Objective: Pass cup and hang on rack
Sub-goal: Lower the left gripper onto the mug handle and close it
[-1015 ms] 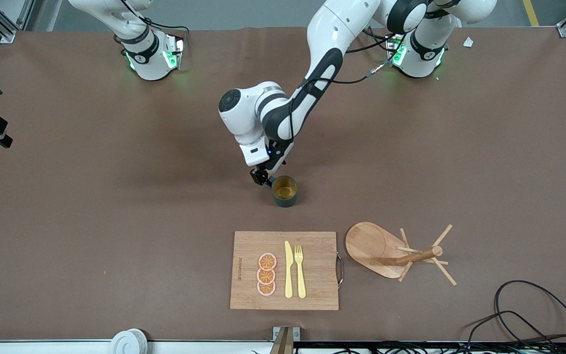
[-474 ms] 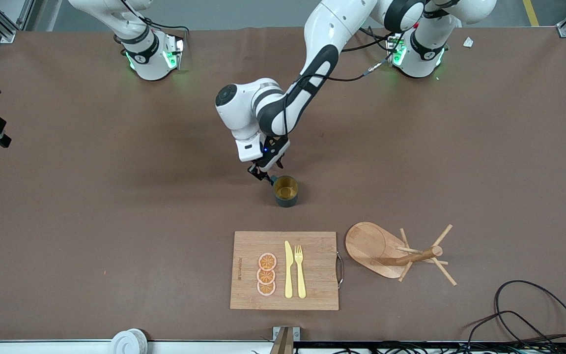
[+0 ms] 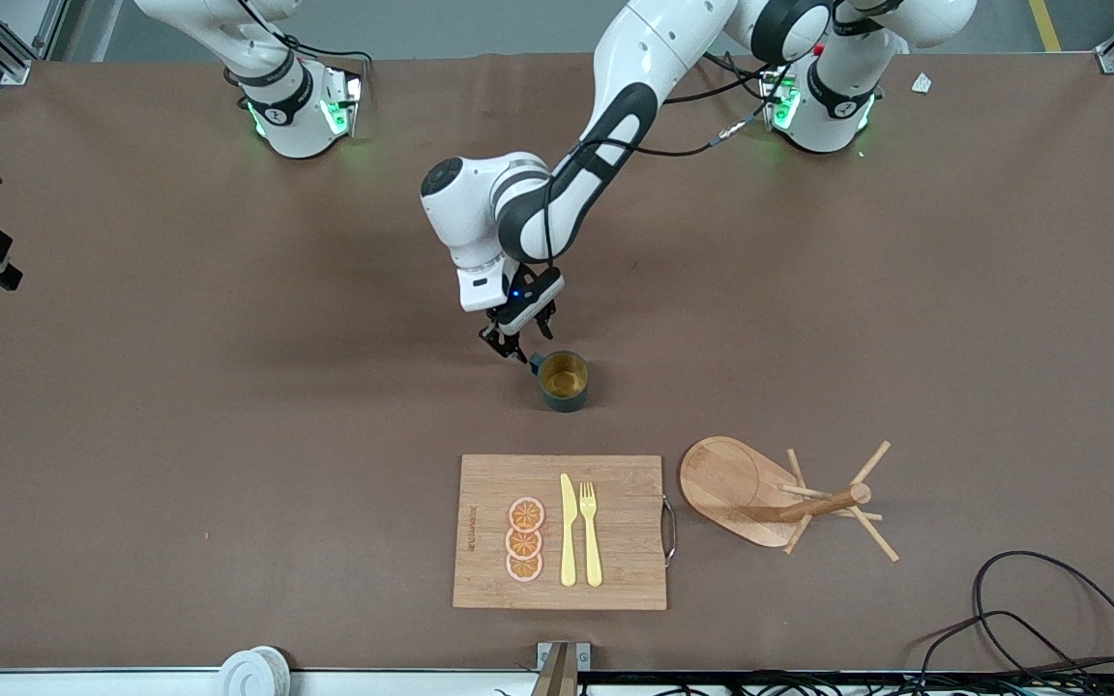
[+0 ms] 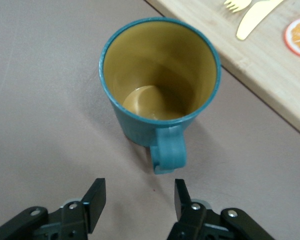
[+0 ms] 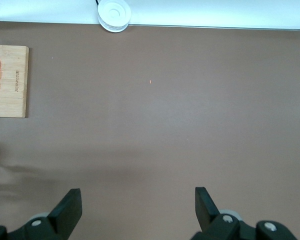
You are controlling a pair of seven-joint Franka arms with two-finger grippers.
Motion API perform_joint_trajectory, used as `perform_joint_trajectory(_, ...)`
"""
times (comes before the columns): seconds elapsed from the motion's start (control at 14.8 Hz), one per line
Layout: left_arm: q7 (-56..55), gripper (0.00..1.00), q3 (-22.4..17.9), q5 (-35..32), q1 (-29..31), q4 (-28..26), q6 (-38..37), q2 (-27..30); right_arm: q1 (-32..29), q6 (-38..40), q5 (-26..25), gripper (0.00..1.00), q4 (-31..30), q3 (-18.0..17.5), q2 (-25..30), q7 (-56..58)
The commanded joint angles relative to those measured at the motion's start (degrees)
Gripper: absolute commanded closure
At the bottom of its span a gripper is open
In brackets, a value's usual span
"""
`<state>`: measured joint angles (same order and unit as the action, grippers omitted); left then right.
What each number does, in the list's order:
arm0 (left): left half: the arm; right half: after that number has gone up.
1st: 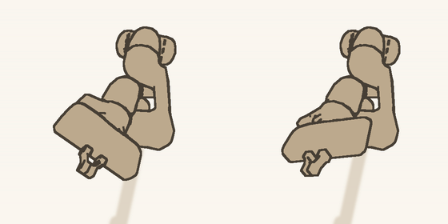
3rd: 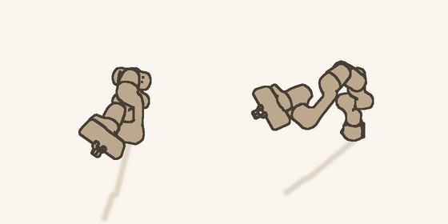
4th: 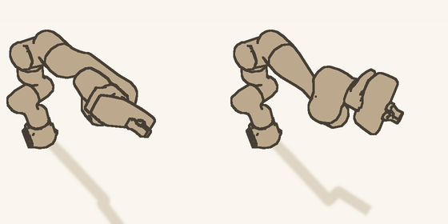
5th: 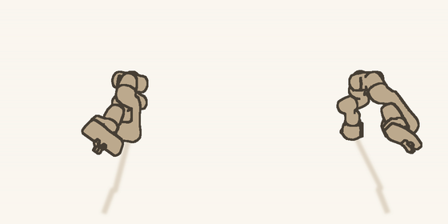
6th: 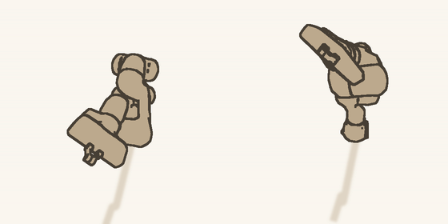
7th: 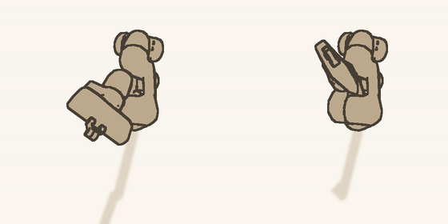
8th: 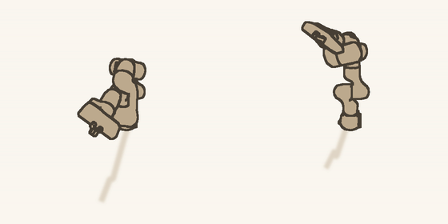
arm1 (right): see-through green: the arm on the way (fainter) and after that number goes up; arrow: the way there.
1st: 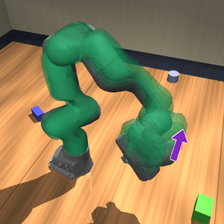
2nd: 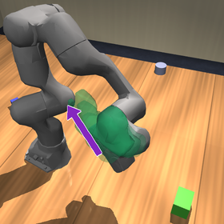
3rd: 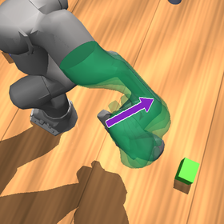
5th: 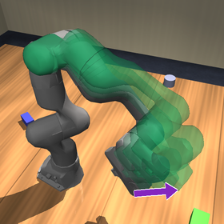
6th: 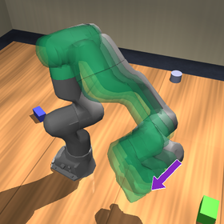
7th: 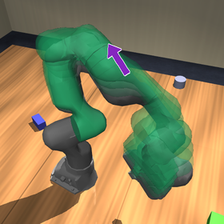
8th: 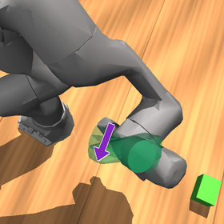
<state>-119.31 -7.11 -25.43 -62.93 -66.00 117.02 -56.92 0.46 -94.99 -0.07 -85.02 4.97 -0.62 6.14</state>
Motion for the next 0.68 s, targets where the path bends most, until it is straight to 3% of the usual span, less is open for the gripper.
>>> perform_joint_trajectory(0.0, -1.5, 0.39, -1.1, -1.7, -0.3, 0.5, 0.1, 0.7, -0.7, 0.6, -0.8, 0.00, 0.6, -0.7, -0.1, -0.5)
perform_joint_trajectory(0.47, -2.0, 0.46, -2.2, -1.6, 0.2, 0.5, 0.2, 0.8, -0.7, 0.6, -0.9, 0.00, 0.6, -0.7, -0.1, -0.5)
perform_joint_trajectory(0.61, -1.8, 0.56, -2.1, -1.5, 0.2, 0.5, 0.3, 0.9, -0.8, 0.6, -0.9, 0.00, 0.6, -0.7, -0.1, -0.5)
